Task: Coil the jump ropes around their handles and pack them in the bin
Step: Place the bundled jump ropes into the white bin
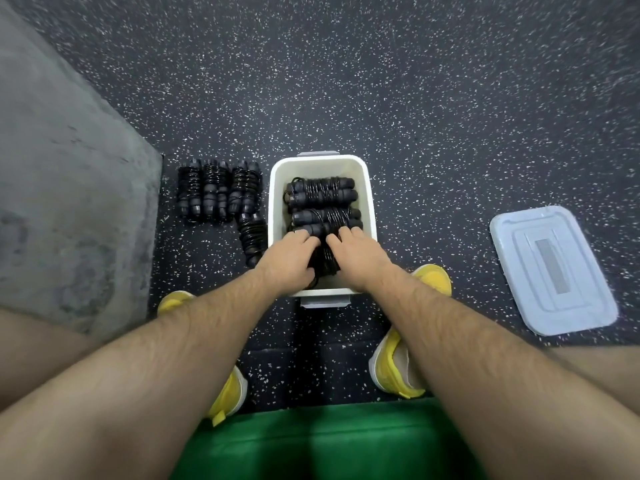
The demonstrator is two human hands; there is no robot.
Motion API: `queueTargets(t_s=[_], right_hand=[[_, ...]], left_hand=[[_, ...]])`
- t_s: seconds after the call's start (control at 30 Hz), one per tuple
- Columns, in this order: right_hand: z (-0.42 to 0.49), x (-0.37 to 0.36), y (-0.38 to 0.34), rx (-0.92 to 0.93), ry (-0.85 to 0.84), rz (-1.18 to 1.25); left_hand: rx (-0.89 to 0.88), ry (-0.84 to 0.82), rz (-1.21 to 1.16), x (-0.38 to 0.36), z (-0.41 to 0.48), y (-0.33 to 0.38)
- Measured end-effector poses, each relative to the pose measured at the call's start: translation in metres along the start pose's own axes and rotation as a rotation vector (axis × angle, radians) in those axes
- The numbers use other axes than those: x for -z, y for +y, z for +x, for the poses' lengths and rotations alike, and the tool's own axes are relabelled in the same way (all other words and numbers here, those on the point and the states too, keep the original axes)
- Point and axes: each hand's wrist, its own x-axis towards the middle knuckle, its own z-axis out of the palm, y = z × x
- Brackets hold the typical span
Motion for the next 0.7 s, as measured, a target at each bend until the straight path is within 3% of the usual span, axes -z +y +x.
queueTargets(t_s=[0.3,0.53,0.7], right_hand=[[0.002,-0.002,0.005,0.023,0.105,-0.035],[0.007,-0.004,-0.004,-0.042,0.06,-0.028],[0.0,0.003,0.002,-0.011,0.073,0.053]], left_hand=[[-0.11,0.116,0.197,-0.005,-0.001,-0.003],[-0.037,0.066,0.191,-0.003,0.004,0.006],[-0.102,0.084,0.095,-0.002,-0.004,-0.006]])
